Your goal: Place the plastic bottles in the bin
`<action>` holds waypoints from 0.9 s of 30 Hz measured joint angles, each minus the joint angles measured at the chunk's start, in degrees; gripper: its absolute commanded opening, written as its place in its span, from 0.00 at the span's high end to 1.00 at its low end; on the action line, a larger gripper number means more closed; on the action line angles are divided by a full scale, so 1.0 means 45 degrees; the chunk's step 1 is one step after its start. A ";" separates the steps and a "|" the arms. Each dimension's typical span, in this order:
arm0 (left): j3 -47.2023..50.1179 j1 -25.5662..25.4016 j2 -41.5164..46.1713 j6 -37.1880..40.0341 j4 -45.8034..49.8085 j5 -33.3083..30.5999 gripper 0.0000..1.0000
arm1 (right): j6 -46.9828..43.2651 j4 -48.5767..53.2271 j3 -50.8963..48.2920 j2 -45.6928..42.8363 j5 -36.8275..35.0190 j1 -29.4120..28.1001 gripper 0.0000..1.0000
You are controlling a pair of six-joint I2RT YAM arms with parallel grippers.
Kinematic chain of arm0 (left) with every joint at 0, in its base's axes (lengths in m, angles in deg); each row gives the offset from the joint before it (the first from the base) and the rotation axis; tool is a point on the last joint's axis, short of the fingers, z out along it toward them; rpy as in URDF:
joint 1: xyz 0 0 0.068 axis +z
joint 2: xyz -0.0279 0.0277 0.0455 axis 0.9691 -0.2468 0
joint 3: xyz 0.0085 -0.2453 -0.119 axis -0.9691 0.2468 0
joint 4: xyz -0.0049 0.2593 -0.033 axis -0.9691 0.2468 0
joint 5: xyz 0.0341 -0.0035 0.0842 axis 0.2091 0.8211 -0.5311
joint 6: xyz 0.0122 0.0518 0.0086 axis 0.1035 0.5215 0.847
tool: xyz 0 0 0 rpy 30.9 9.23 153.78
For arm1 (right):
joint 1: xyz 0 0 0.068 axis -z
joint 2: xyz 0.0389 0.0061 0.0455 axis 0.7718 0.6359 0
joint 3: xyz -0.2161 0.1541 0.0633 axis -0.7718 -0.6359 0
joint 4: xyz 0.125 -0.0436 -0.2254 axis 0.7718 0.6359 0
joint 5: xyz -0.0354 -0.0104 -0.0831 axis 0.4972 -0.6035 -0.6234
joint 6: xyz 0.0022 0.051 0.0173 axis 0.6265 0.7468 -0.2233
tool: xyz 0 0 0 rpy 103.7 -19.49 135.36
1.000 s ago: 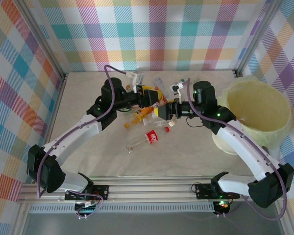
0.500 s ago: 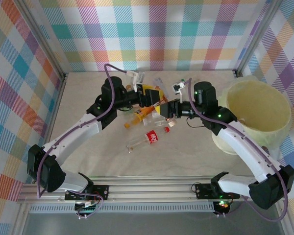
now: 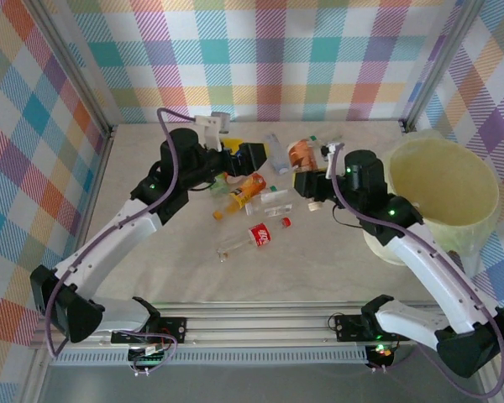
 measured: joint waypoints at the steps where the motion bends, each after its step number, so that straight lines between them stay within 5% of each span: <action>1: 0.0209 0.0000 0.0160 -0.0005 0.0010 -0.0209 0.00 | -0.0083 0.0005 0.0000 -0.0165 -0.0442 0.0000 0.62; 11: 0.4167 0.0000 0.1360 -0.1316 -0.0039 -0.2550 0.00 | -0.1676 -0.0160 0.0559 -0.1054 -0.3458 0.0000 0.63; 18: 0.4439 0.0000 0.1855 -0.1773 -0.0015 -0.3526 0.00 | -0.2589 0.0690 0.2331 -0.0544 -0.5251 0.0209 0.64; 27: 0.4435 0.0000 0.1894 -0.2006 0.0019 -0.4080 0.00 | -0.2686 0.2487 0.3439 -0.0476 -0.6543 0.2866 0.64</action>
